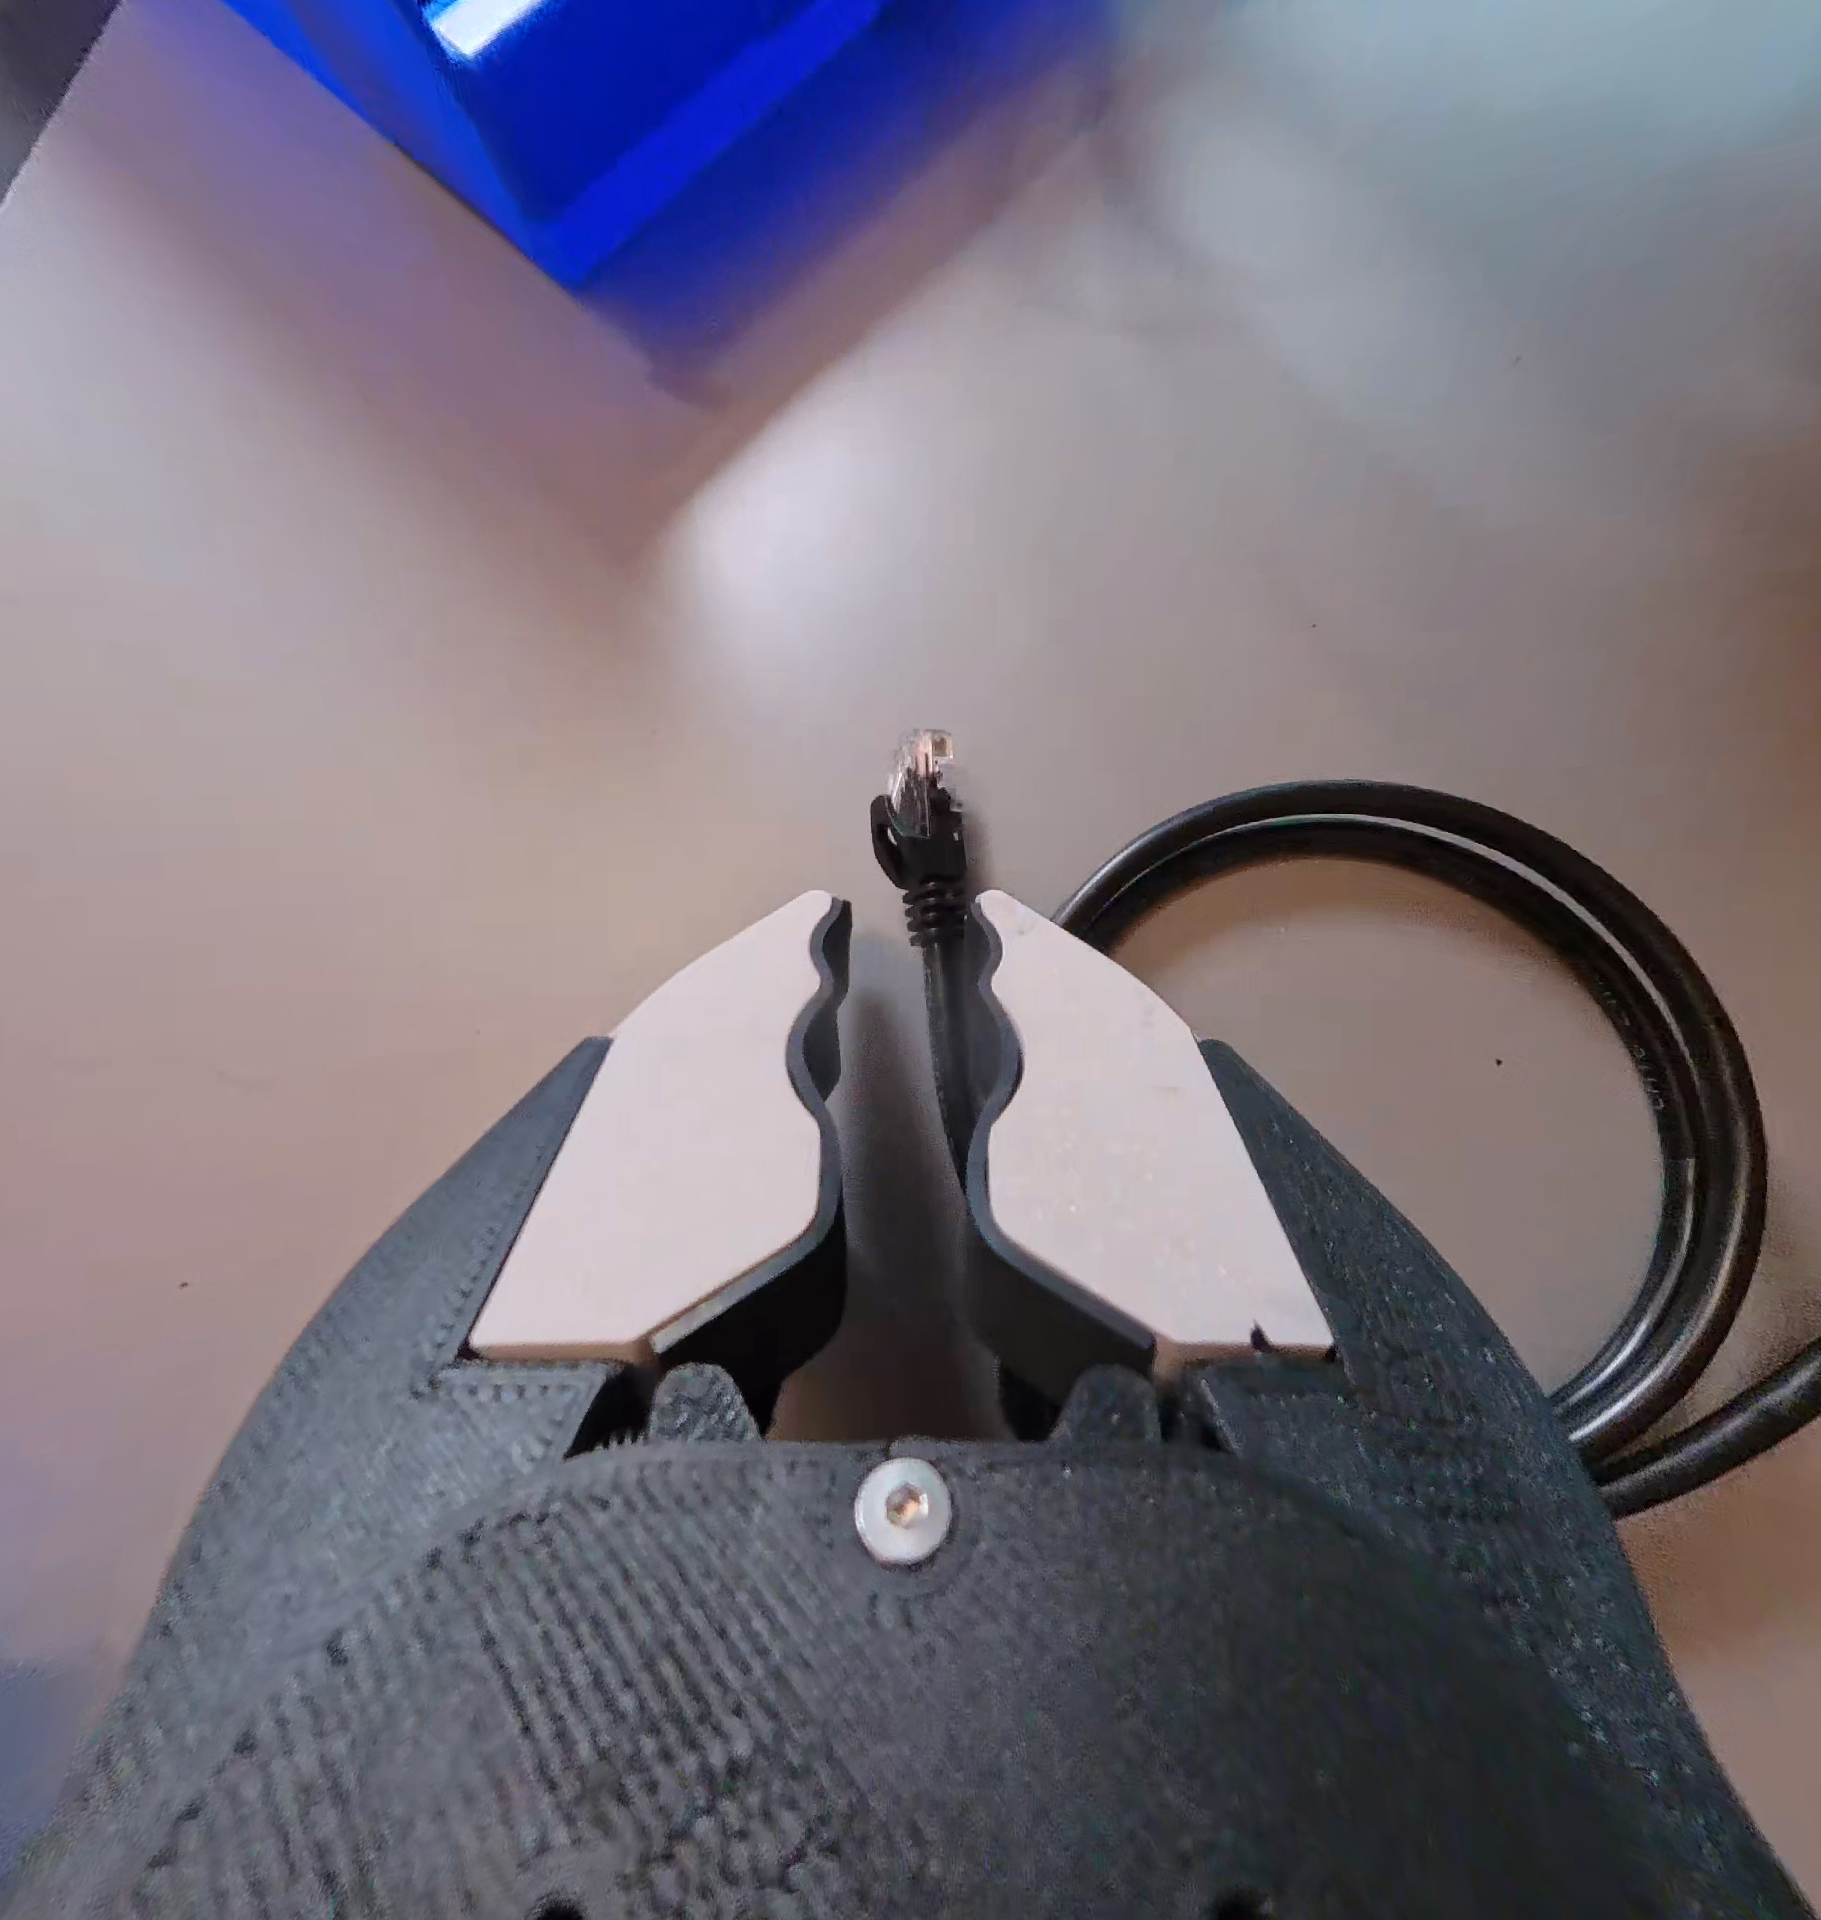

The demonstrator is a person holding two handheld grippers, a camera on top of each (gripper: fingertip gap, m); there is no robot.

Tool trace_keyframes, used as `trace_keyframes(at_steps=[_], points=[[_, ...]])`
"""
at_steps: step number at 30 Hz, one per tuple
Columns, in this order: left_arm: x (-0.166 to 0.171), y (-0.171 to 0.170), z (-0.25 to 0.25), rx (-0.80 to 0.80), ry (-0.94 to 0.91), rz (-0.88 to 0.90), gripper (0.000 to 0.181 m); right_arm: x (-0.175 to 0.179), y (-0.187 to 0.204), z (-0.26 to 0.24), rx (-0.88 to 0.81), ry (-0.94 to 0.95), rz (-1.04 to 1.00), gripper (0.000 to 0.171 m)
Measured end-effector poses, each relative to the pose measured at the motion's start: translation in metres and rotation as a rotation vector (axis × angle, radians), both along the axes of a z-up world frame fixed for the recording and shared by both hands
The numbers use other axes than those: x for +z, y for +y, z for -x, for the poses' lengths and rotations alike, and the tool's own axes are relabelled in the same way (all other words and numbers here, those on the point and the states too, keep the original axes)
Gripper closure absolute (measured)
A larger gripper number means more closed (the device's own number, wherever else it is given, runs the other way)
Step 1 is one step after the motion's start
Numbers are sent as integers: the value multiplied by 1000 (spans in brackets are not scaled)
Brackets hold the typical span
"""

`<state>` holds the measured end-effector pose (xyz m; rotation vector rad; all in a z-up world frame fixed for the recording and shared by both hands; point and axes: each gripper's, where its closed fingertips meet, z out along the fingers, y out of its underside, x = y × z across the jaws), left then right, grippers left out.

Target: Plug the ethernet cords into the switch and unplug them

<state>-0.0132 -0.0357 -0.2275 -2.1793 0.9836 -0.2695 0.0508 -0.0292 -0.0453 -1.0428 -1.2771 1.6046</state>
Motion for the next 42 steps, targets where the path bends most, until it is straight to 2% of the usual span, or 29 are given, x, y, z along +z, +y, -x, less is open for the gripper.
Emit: trace_keyframes(at_steps=[1, 10, 17, 20, 24, 28, 32, 42], points=[[-1, 0, 0, 4, 6, 13, 160, -1, 0, 0, -1, -4, 0, 144], [-5, 1, -2, -9, 100, 3, 170, -3, 3, 1, -9, -4, 12, 144], [-5, 2, -2, -38, 39, 43, 170, -9, -1, 2, 13, -22, -4, 144], [6, -5, -9, -95, -141, 110, 171, -14, -7, 0, 52, -43, -23, 144], [49, -31, -22, -211, -530, 288, 171, -19, -14, -6, 120, -76, -30, 144], [86, -55, -31, -314, -755, 373, 171, -30, -19, -7, 164, -146, -41, 144], [93, -66, -34, -344, -767, 405, 172, -46, -29, -1, 201, -236, -62, 144], [84, -62, -27, -272, -721, 397, 172, -68, -38, 11, 222, -330, -73, 144]])
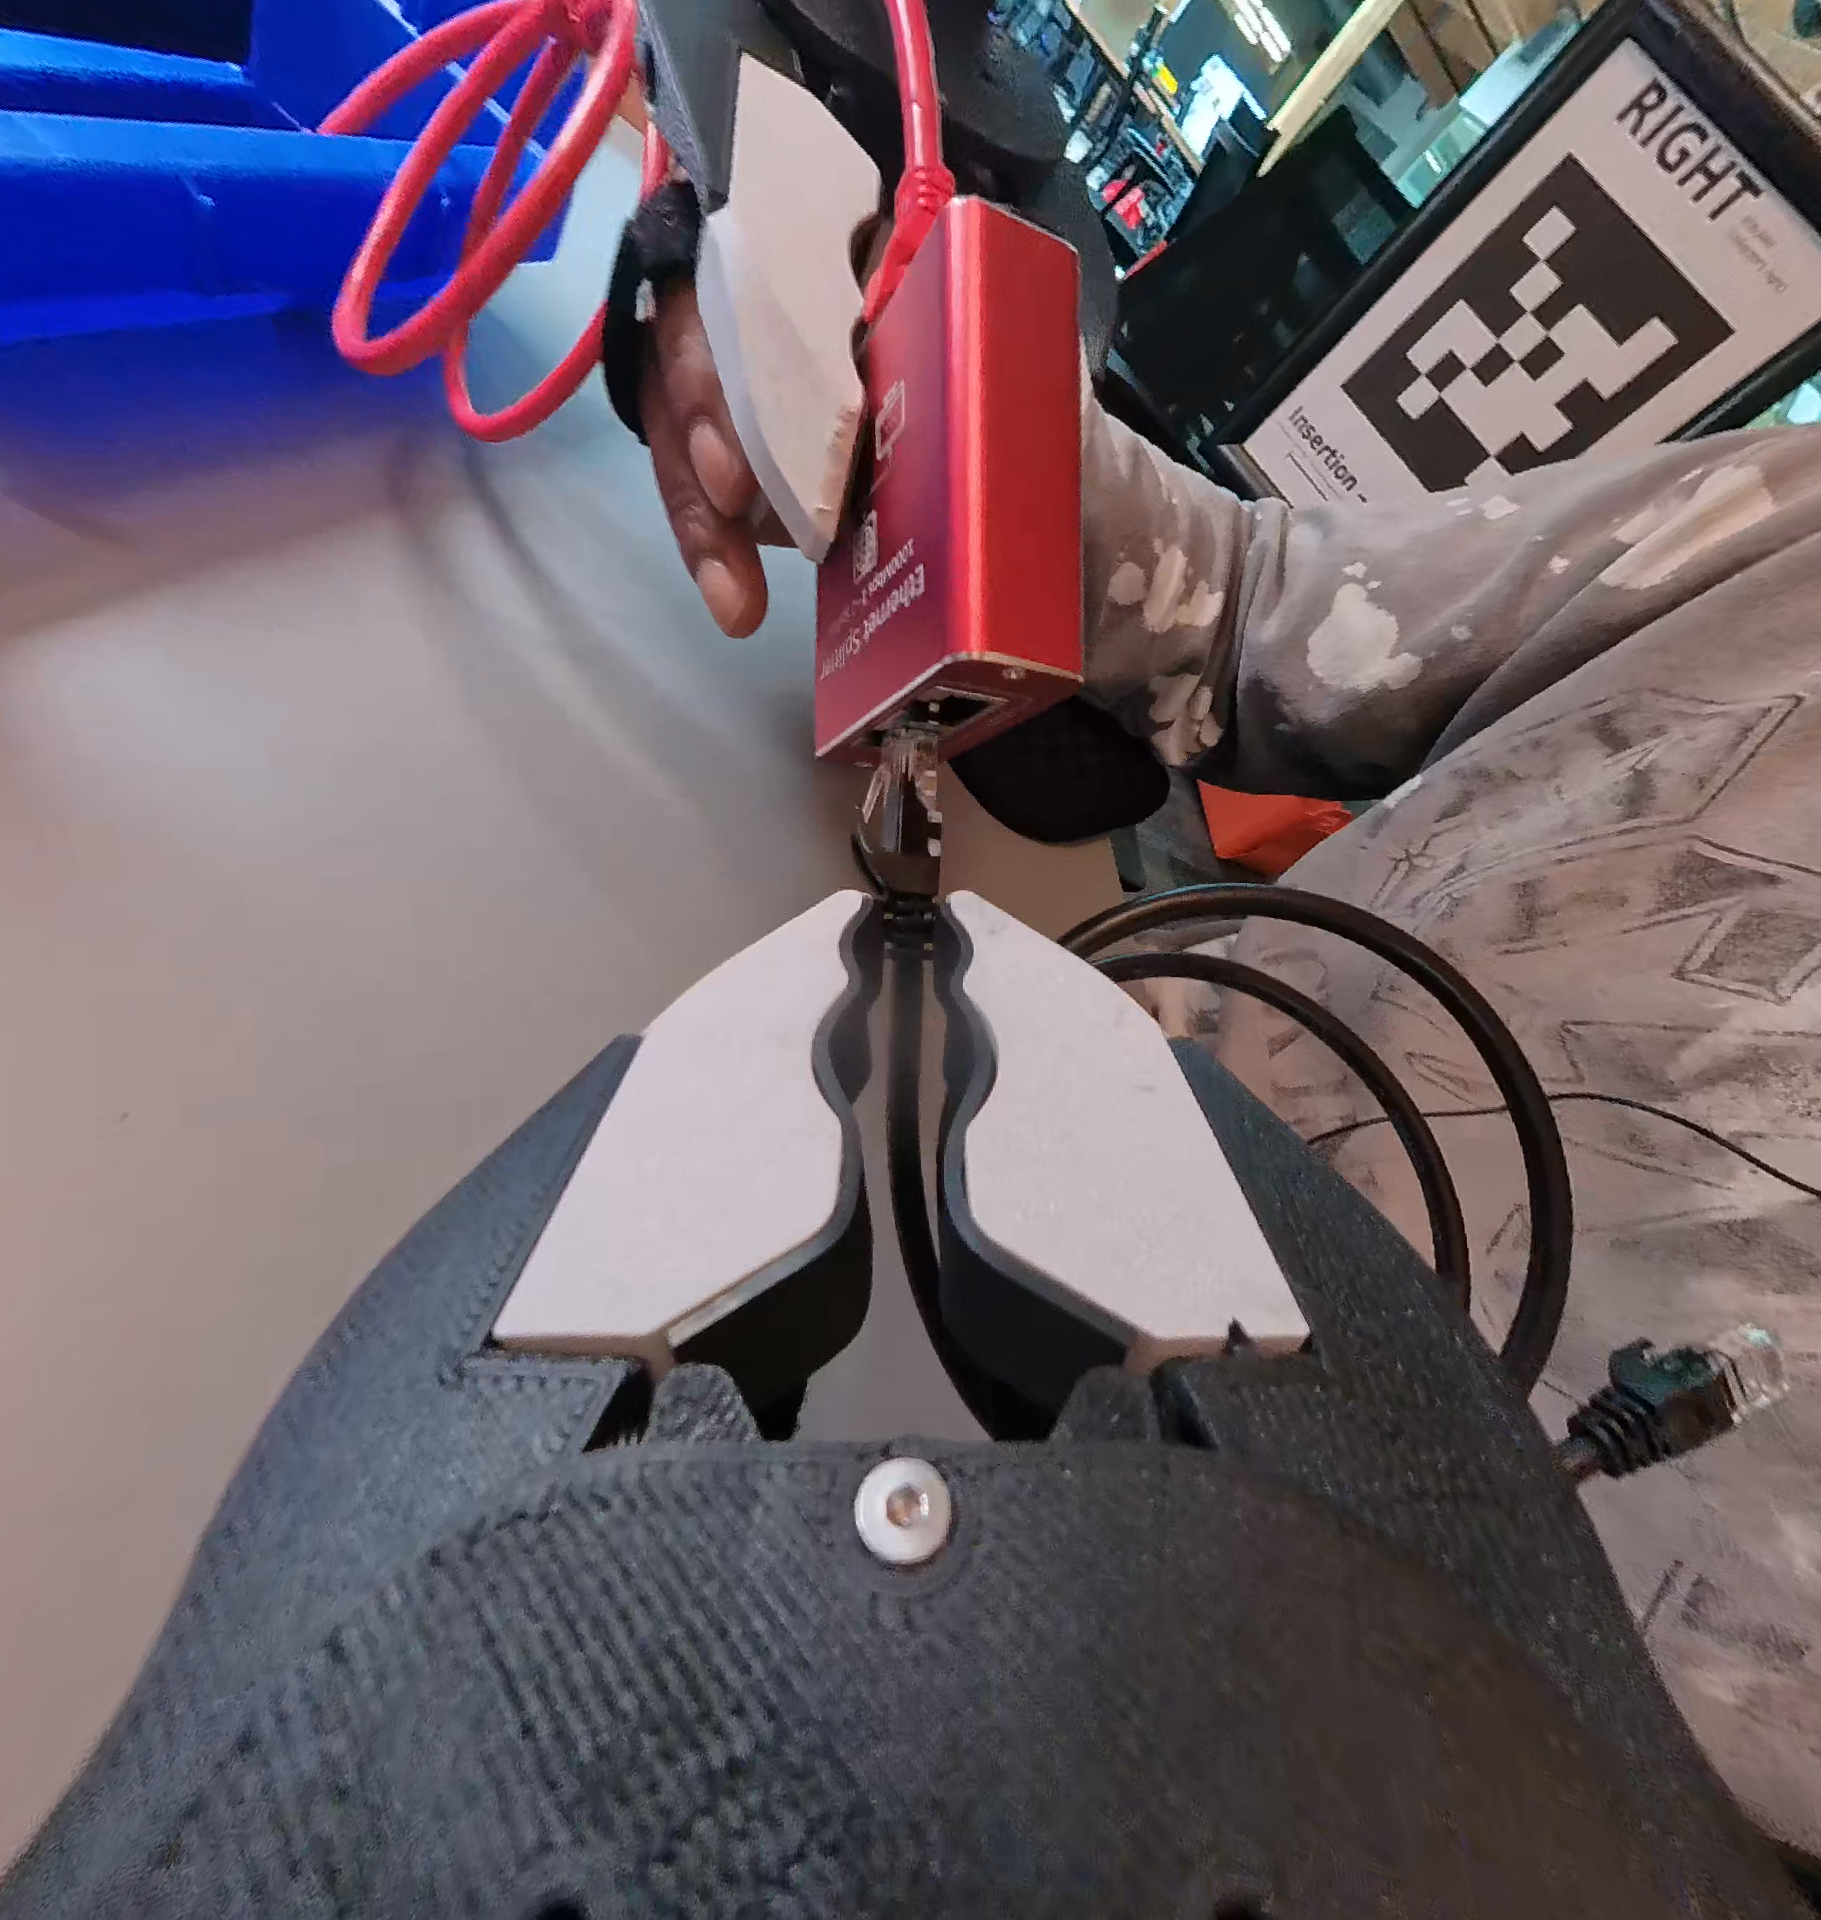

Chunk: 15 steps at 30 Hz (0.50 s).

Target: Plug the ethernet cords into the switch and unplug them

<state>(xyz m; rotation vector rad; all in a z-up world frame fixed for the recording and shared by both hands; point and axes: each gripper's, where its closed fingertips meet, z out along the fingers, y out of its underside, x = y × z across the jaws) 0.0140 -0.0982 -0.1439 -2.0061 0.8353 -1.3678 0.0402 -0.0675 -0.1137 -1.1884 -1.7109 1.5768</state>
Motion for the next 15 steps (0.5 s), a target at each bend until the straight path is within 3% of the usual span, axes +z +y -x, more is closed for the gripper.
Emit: trace_keyframes(at_steps=[15], points=[[-7, -5, -3, -11, 56, -21, 172, -10, -7, 5, 21, -57, 58, 144]])
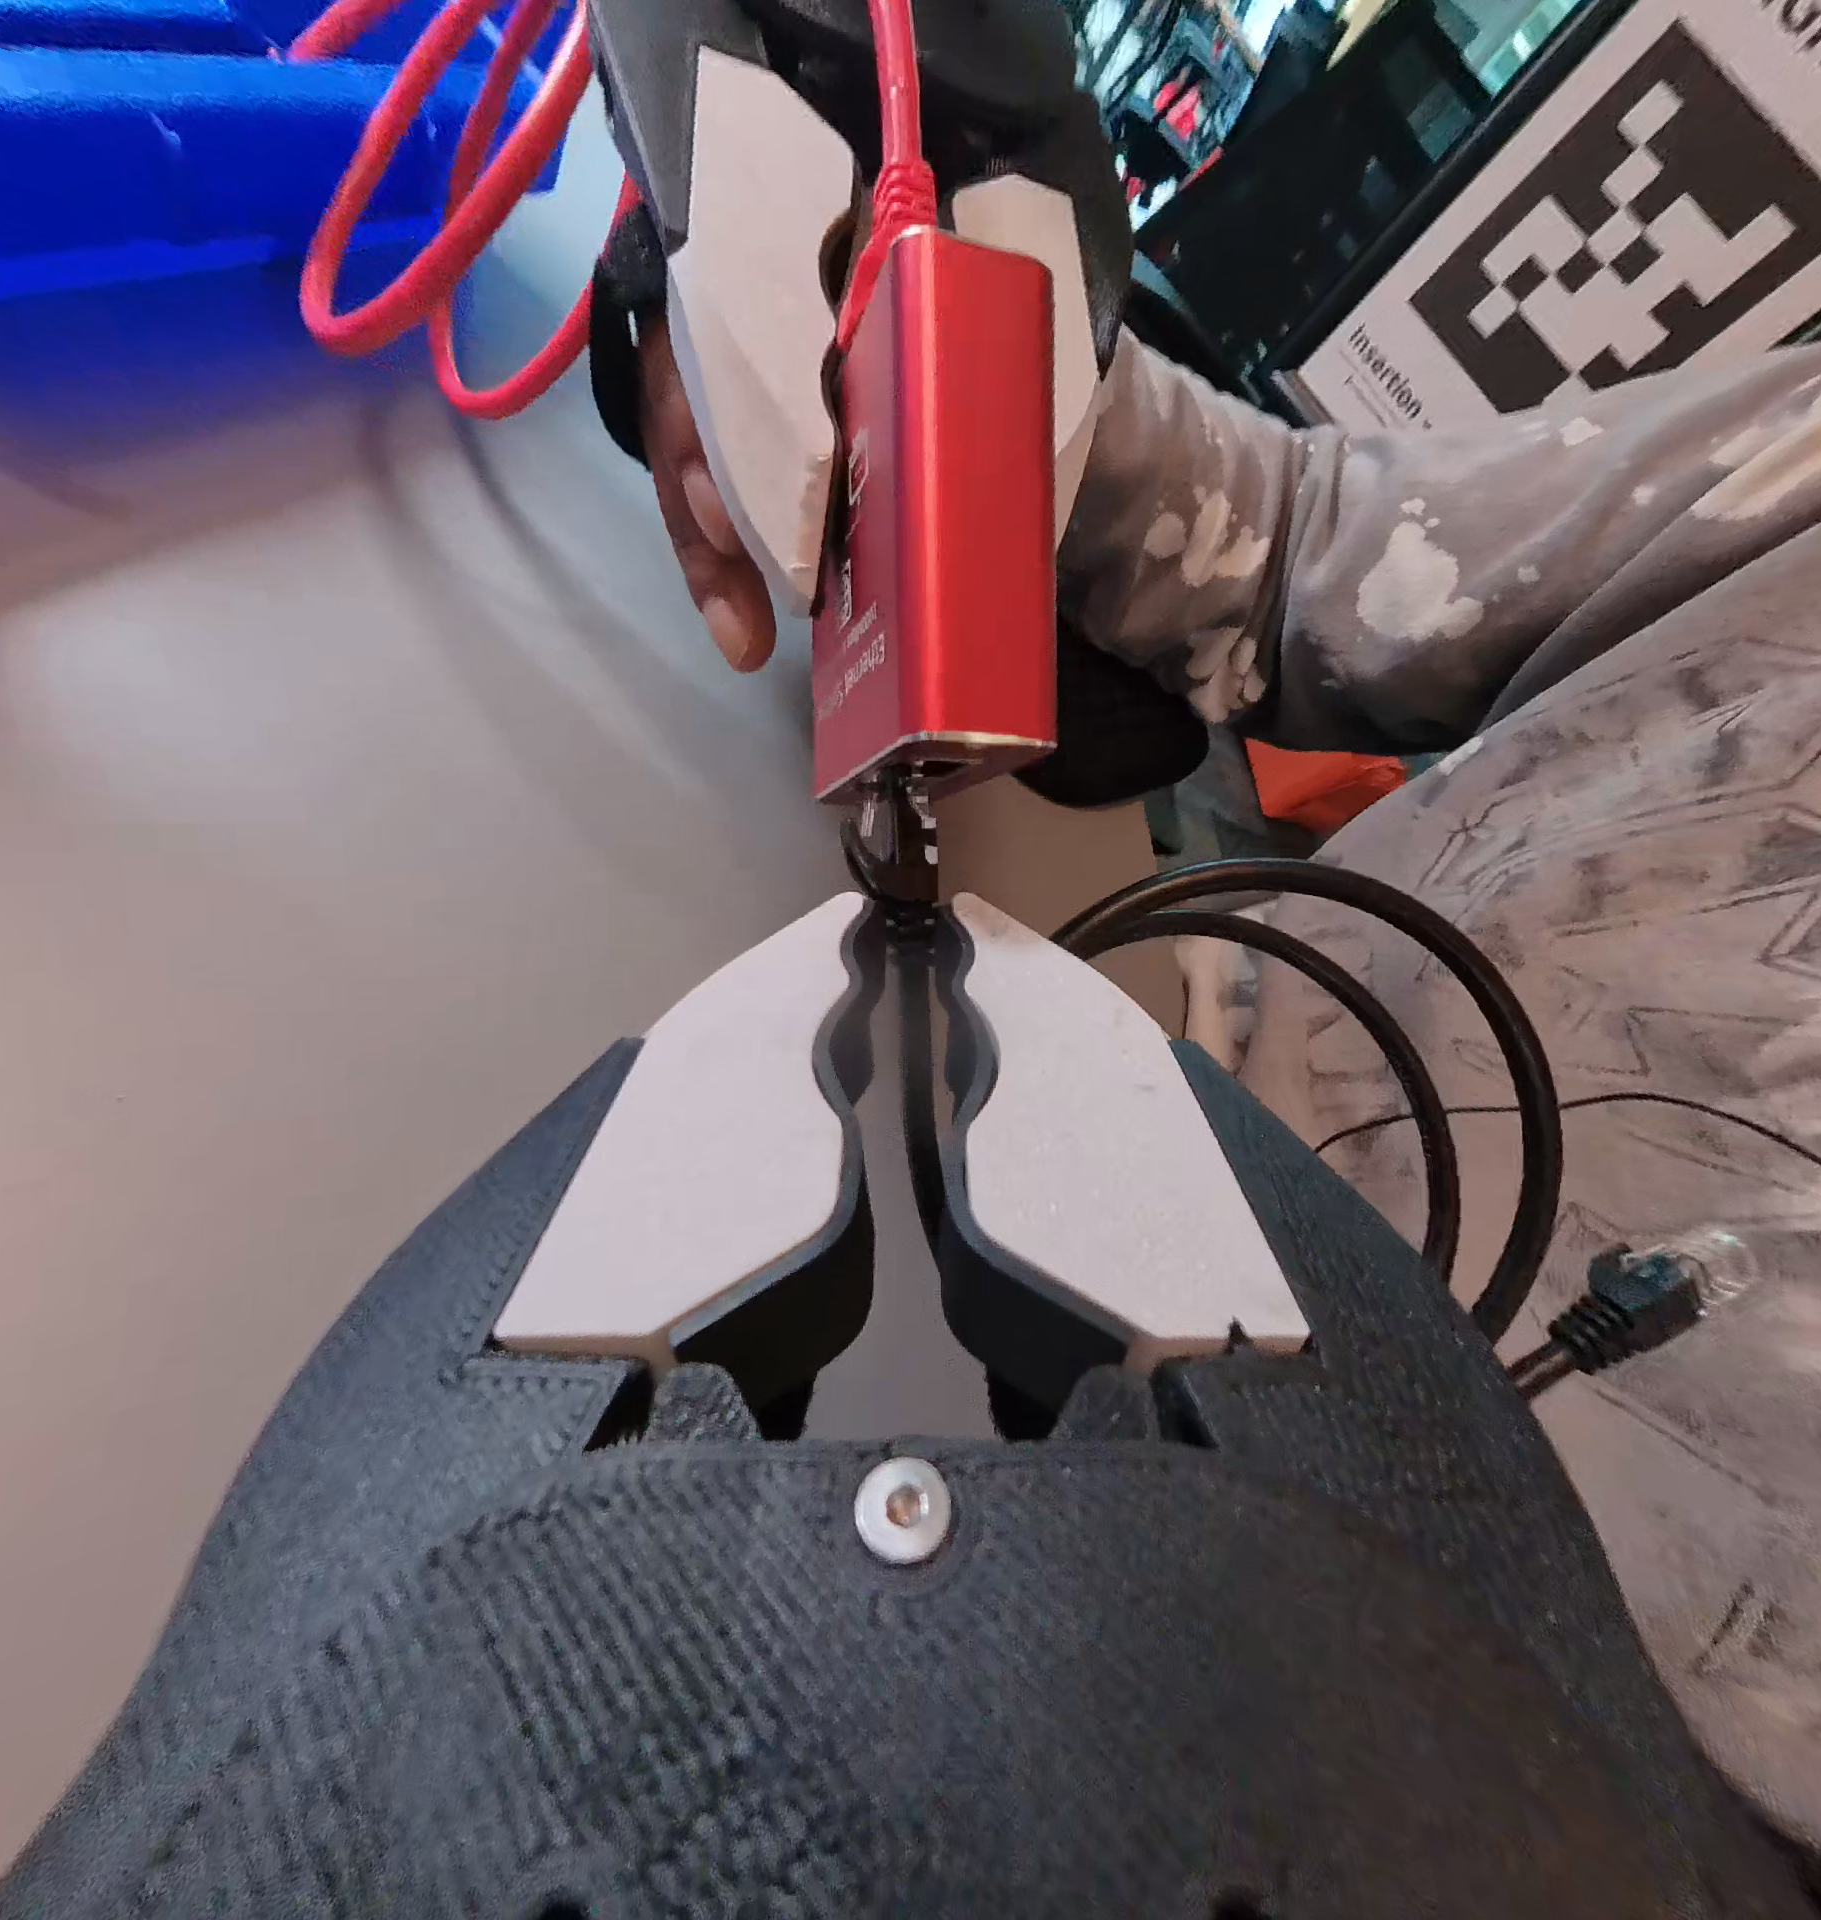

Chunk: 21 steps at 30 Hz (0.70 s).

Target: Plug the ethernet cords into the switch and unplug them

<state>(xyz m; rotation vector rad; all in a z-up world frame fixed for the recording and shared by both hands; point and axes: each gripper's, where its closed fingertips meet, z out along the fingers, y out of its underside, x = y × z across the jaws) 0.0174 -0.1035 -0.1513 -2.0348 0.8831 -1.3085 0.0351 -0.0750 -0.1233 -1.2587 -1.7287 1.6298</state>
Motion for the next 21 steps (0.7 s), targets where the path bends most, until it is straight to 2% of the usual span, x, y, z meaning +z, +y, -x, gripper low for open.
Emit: trace_keyframes(at_steps=[8, 14, 16, 18, 21], points=[[-9, 2, 0, 4, 27, -15, 173, -14, -4, -3, 18, -71, -45, 145], [-1, 7, 5, 10, -1, -101, 172, 0, 1, 3, -36, 11, -61, 145], [11, 7, 8, 19, -56, -134, 170, 7, 0, 5, -38, 44, -54, 145], [34, 12, 22, 70, -117, -198, 158, 12, 0, 3, -45, 53, -74, 145], [66, 34, 74, 261, -74, -358, 149, 21, 3, -1, -66, 79, -92, 145]])
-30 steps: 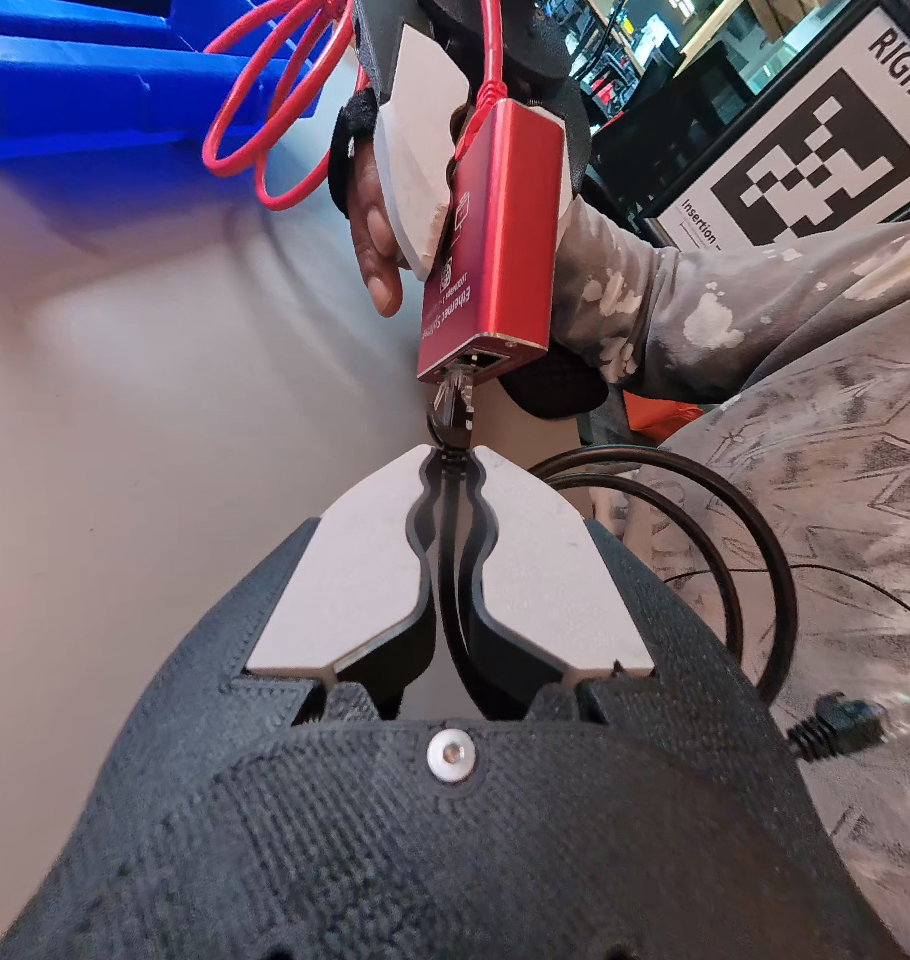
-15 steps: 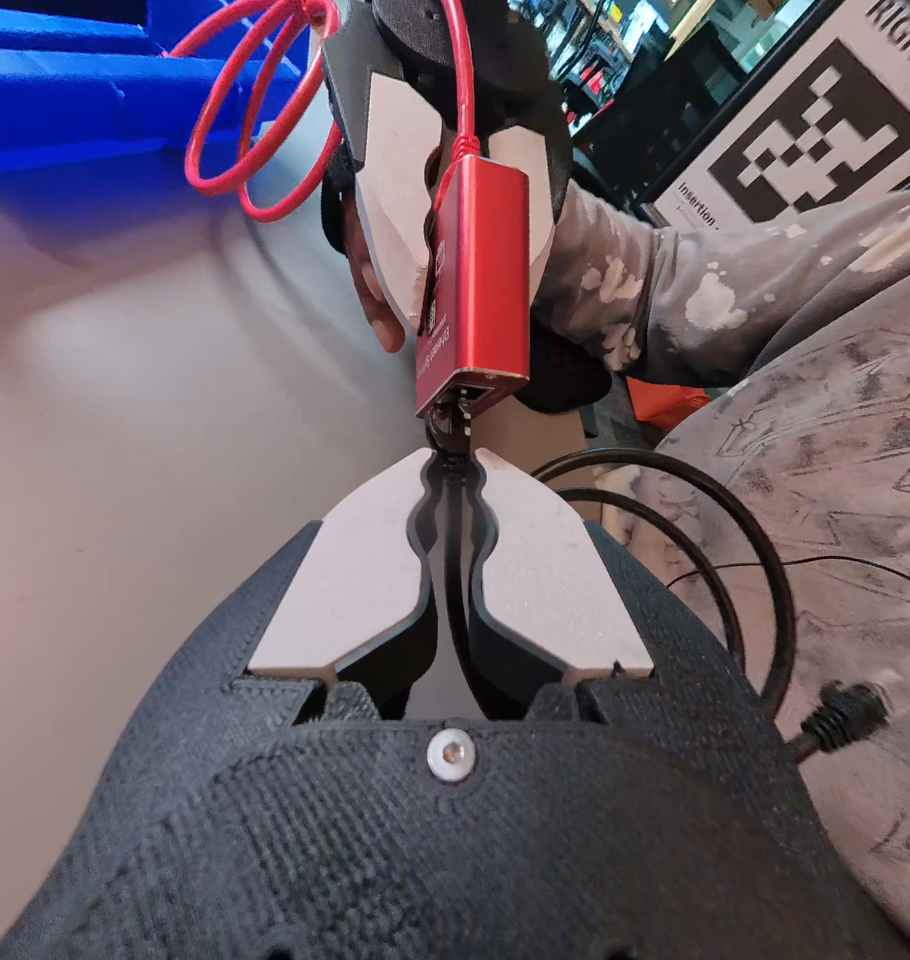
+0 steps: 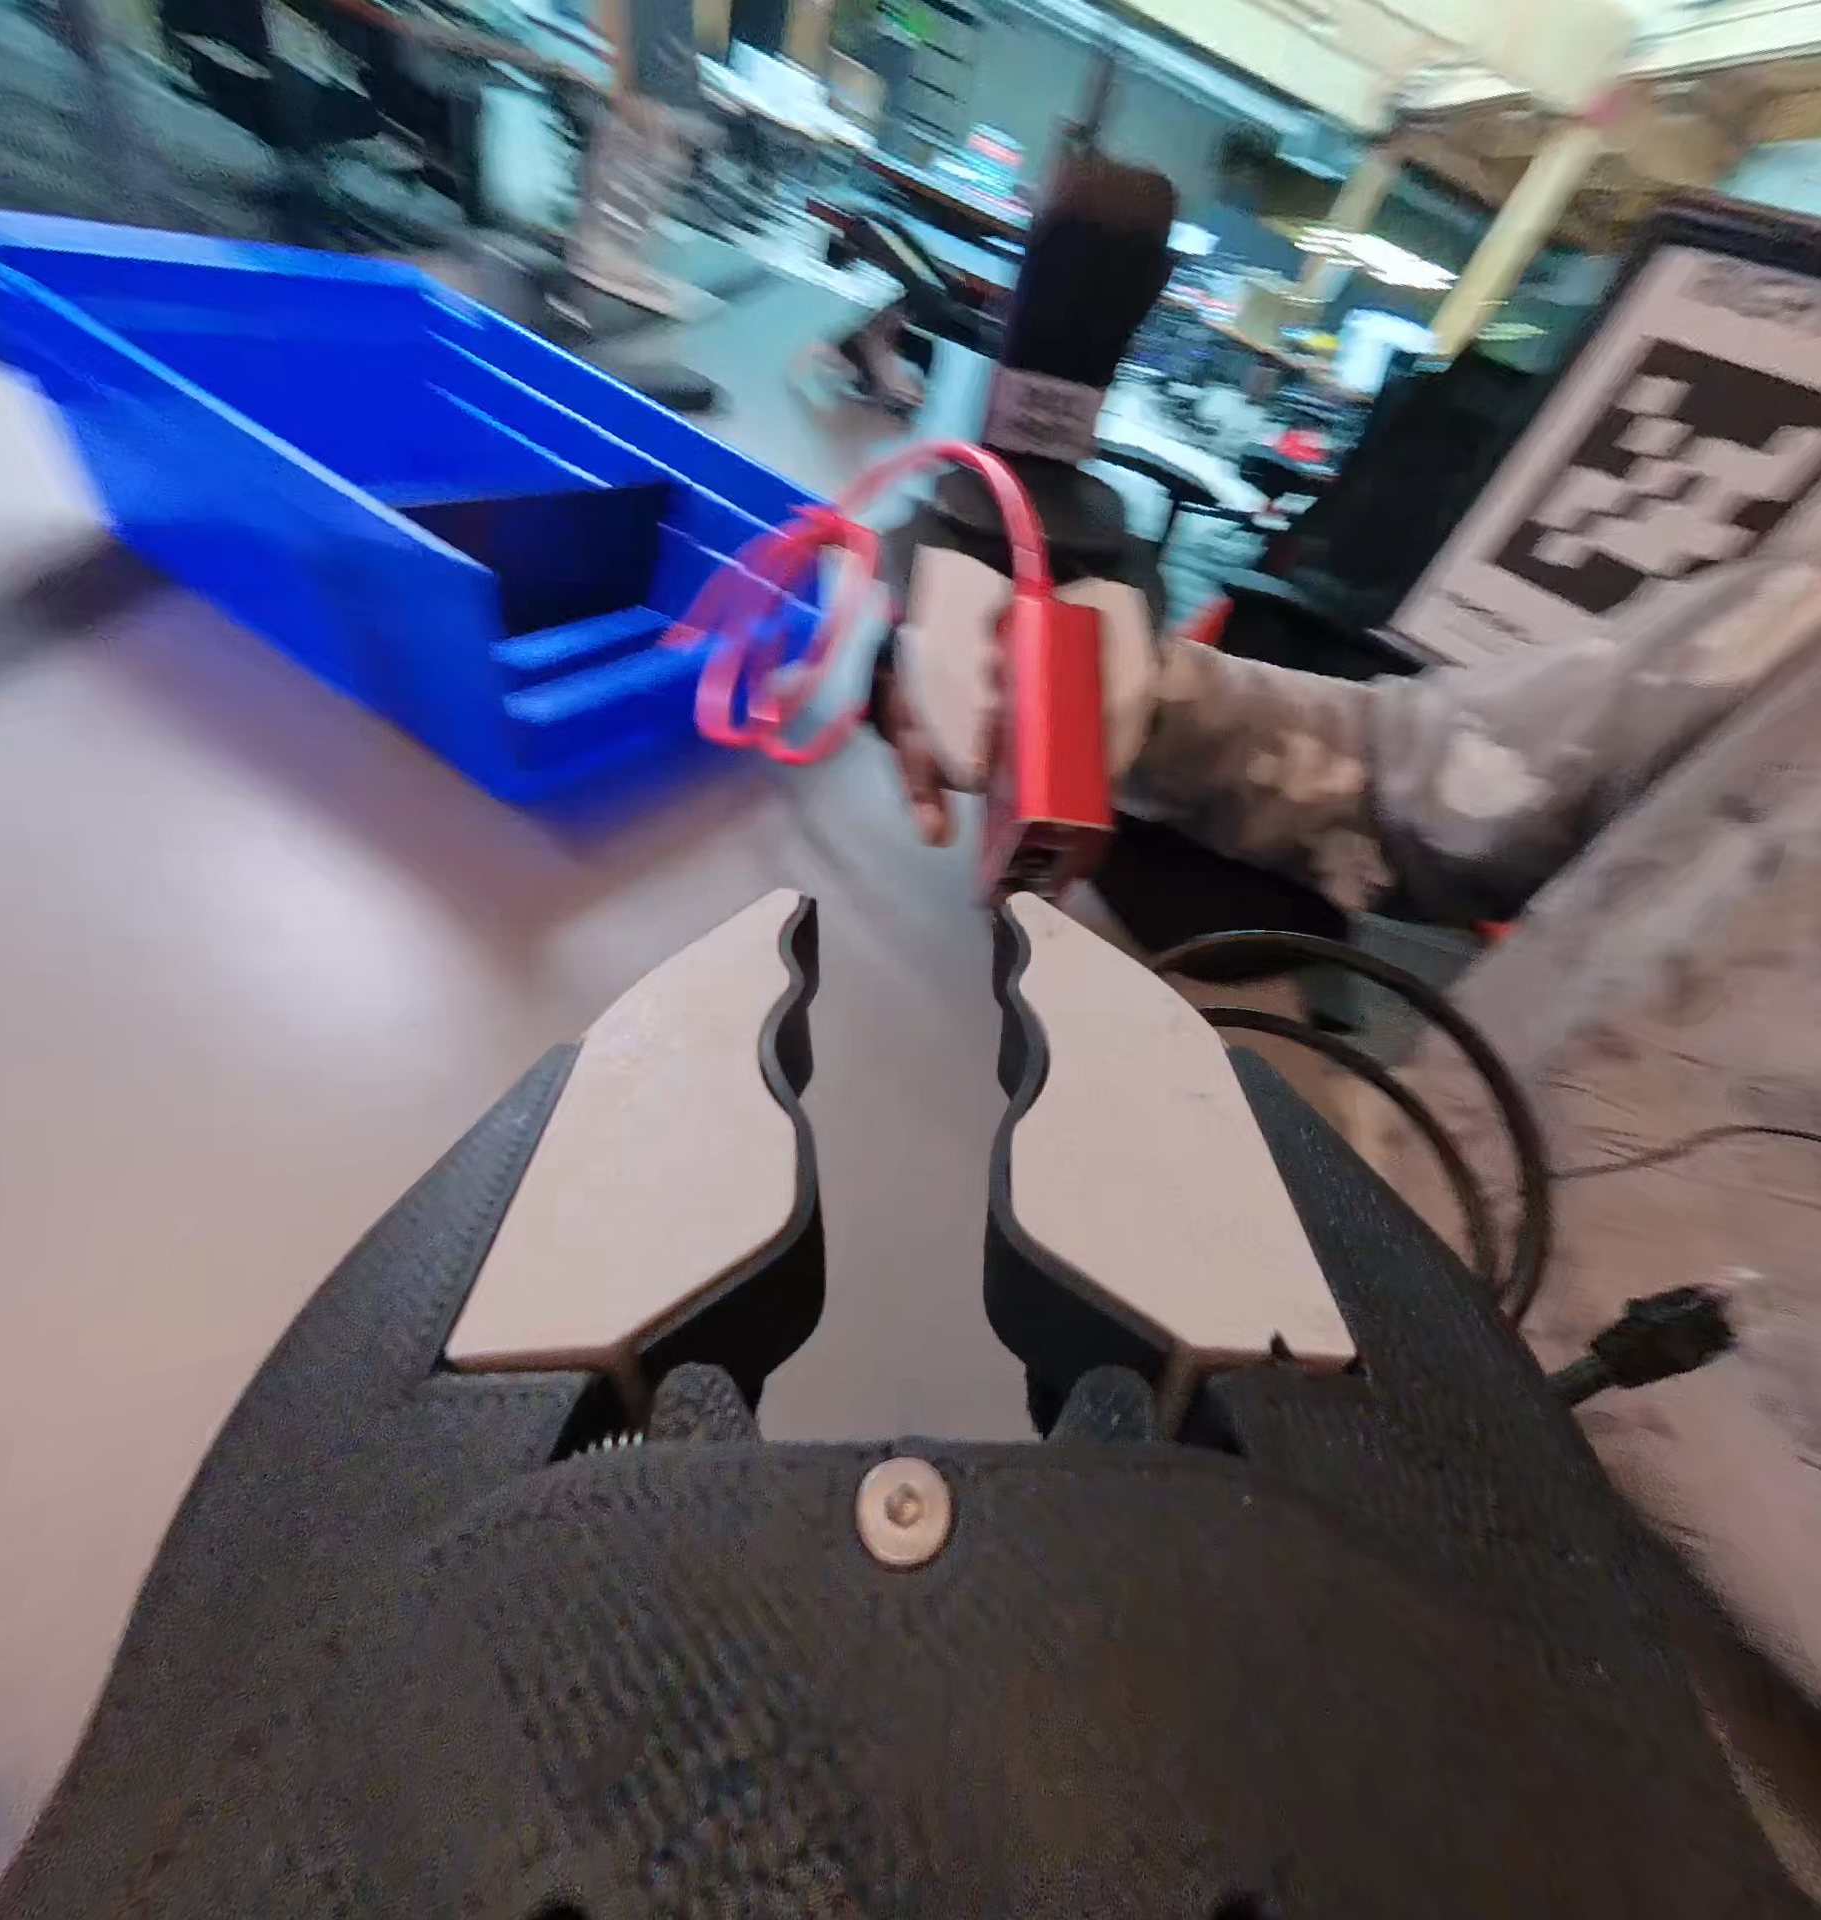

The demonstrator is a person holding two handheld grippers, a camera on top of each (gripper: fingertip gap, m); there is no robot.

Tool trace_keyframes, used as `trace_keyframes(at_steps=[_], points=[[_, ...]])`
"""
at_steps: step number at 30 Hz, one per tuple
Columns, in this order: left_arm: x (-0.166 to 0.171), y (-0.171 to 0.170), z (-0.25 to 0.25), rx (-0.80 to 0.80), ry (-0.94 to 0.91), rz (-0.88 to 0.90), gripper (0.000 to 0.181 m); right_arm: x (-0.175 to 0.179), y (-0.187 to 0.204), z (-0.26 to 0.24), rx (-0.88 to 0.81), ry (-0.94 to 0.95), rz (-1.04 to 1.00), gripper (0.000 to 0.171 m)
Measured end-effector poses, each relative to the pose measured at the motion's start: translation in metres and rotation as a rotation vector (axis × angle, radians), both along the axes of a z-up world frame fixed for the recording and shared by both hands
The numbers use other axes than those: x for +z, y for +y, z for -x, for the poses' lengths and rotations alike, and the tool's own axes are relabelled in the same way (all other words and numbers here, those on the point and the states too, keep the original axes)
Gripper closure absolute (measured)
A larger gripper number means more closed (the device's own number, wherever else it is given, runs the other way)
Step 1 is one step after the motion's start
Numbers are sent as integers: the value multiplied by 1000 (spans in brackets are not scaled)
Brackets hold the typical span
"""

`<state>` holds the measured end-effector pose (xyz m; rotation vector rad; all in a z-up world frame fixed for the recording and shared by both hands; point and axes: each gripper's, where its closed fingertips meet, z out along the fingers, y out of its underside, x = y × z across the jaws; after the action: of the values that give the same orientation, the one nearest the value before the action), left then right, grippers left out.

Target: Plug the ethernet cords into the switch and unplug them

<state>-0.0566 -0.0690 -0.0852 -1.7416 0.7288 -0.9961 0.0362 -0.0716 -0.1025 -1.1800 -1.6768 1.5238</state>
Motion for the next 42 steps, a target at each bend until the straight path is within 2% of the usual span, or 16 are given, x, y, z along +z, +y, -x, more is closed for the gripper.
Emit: trace_keyframes(at_steps=[4, 8, 12, 16, 24, 30, 33, 36, 37, 38, 42], points=[[23, 32, 103, 344, 165, -113, 144, 11, 5, -4, -18, 37, 7, 145], [8, 59, 190, 578, 363, -34, 148, 9, 7, -1, -25, 38, 18, 145], [-36, 84, 227, 691, 355, 167, 151, 2, 6, 2, -30, 22, 2, 145], [-73, 106, 239, 766, 377, 264, 152, -2, 5, 4, -33, 11, -2, 145], [-105, 125, 242, 773, 345, 512, 151, -1, 6, 2, -28, 16, 14, 145], [-121, 115, 238, 662, 376, 661, 141, -2, 5, 2, -25, 8, 6, 145], [-128, 111, 229, 604, 429, 695, 151, -3, 5, 2, -25, 1, -3, 145], [-142, 109, 228, 587, 587, 694, 152, -5, 4, 3, -27, -6, -7, 145], [-145, 109, 225, 569, 610, 689, 158, -6, 4, 3, -27, -8, -9, 145], [-145, 109, 222, 555, 613, 684, 167, -6, 4, 3, -28, -11, -11, 145], [-144, 108, 220, 544, 575, 658, 169, -6, 5, 3, -35, -13, -19, 145]])
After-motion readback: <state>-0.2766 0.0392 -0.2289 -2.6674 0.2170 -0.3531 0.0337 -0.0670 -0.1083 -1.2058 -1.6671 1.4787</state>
